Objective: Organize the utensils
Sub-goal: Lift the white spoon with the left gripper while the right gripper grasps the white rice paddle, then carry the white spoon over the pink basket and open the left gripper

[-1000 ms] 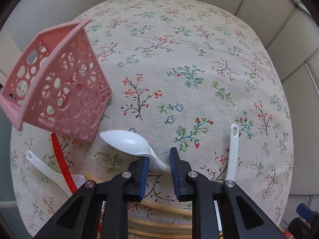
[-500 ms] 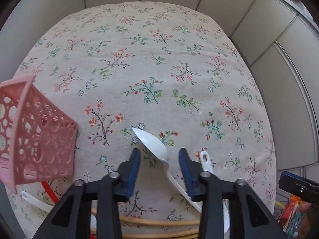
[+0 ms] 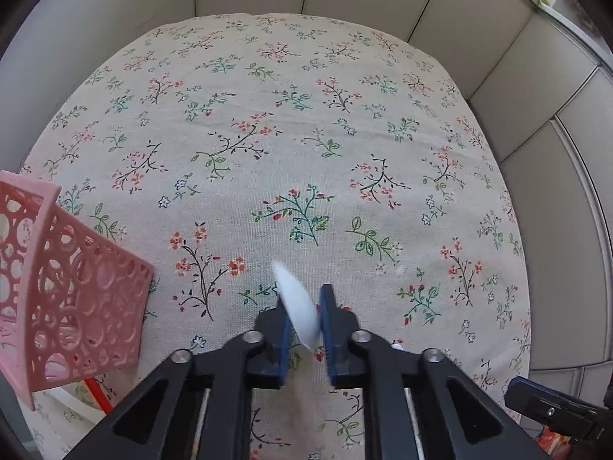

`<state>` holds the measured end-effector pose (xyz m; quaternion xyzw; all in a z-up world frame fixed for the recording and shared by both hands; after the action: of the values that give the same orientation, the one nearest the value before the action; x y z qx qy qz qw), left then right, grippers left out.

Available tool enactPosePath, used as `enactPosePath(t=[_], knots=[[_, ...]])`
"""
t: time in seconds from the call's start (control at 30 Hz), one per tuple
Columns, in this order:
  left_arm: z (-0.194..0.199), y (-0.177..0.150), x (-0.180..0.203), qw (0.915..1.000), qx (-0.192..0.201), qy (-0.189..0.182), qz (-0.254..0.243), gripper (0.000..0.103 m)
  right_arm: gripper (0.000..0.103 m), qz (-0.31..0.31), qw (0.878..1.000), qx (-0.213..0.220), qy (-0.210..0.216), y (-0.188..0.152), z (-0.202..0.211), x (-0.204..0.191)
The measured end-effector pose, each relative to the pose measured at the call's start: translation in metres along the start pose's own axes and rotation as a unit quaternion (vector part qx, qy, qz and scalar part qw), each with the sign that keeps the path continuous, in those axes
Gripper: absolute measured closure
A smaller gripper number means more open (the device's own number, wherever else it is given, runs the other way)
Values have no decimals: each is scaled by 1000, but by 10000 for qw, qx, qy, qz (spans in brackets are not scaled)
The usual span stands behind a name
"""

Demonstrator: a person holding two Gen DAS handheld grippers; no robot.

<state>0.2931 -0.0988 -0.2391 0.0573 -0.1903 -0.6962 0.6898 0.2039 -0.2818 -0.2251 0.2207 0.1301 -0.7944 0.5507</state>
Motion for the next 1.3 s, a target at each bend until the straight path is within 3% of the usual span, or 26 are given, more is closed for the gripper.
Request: enactPosePath(t=[0.17,0.27,0.37,0.5,0.67,0.87,1.0,1.13,1.3], knots=[[41,-2,16,9977,455,-316,-383,94,64,179,9997,-72,170,4,-13,-16],[79,-5,21,9920,901,-630,-627,94,73,349,9991,-113,231,6,-22,-30],[104,-5,16,9856,1207,-983,-664,94,75,648,9977,-162,120,6,-36,-49],[130,-6,6,9786,1453,-1315,-628,94,75,1027,9938,-229,-352,3,-58,-69],[150,-11,-7,9738,1618,-1453,-660,94,75,1403,9836,-253,-1105,-2,-80,-81],[168,-9,-25,9697,1753,-1600,-573,94,75,1770,9707,-113,-1624,-4,-86,-91],[178,-4,-37,9662,1922,-1651,-476,94,87,2066,9569,9,-2041,-4,-89,-96],[197,0,-51,9572,2320,-1694,-348,94,88,2071,9580,82,-1981,-3,-88,-95],[225,20,-74,9373,3086,-1612,-191,94,88,1986,9669,344,-1568,-3,-63,-94]])
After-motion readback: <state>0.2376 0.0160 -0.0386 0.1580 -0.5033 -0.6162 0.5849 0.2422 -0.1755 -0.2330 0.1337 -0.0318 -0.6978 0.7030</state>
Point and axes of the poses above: each gripper's, at about its wrist camera, not at the fingertips, and z roughly against the way its jaws point, x to its right, y to its top, the point moved 7 cm from there along -z, roughly the way its jaws point
